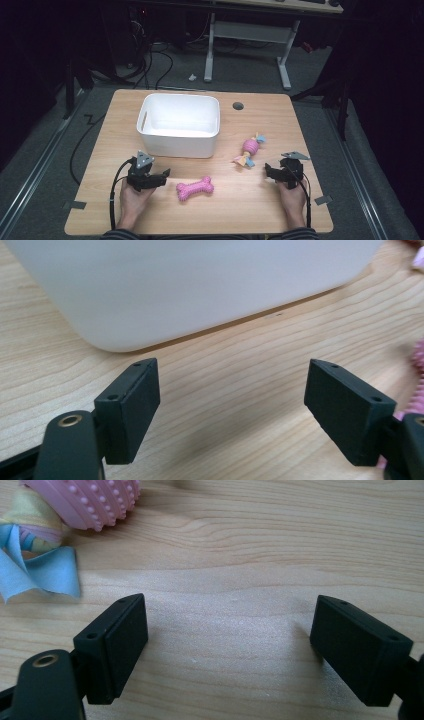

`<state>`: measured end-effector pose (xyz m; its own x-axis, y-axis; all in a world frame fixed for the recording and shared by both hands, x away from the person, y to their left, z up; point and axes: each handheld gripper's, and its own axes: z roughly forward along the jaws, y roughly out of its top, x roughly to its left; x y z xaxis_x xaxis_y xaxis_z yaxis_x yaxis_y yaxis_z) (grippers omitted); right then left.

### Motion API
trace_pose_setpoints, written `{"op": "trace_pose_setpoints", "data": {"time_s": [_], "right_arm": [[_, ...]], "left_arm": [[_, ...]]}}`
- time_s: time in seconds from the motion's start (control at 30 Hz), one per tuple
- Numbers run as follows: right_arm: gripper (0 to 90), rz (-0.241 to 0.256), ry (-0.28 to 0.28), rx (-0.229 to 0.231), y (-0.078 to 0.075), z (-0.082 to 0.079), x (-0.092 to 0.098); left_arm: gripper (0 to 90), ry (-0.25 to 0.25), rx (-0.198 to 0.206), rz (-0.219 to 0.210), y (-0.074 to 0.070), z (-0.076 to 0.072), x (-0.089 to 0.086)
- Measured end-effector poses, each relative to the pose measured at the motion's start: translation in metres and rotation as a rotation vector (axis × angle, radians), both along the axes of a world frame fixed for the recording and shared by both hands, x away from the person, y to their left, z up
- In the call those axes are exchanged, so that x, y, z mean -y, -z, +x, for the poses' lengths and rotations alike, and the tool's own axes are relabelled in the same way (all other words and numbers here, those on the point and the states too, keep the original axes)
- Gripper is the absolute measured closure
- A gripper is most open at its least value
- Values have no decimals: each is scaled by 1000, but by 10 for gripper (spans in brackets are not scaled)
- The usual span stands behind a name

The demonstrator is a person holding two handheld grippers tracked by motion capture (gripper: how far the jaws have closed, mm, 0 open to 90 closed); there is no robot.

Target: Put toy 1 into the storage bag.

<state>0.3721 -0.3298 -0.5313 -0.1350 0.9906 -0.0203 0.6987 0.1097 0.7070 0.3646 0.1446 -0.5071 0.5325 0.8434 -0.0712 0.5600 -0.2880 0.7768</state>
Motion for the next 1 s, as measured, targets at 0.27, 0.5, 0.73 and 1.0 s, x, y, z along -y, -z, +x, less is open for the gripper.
{"op": "trace_pose_setpoints", "data": {"time_s": [0.27,0.5,0.73,1.0], "right_arm": [[155,-1,1,-2,0,0,0],[155,-1,1,-2,0,0,0],[155,-1,1,-2,0,0,0],[155,-1,1,-2,0,0,0]], "left_arm": [[200,53,-3,-11,-6,-10,10],[179,105,-13,-15,-9,-15,20],[175,163,-11,0,-13,-20,34],[195,218,-43,23,-13,-22,48]]}}
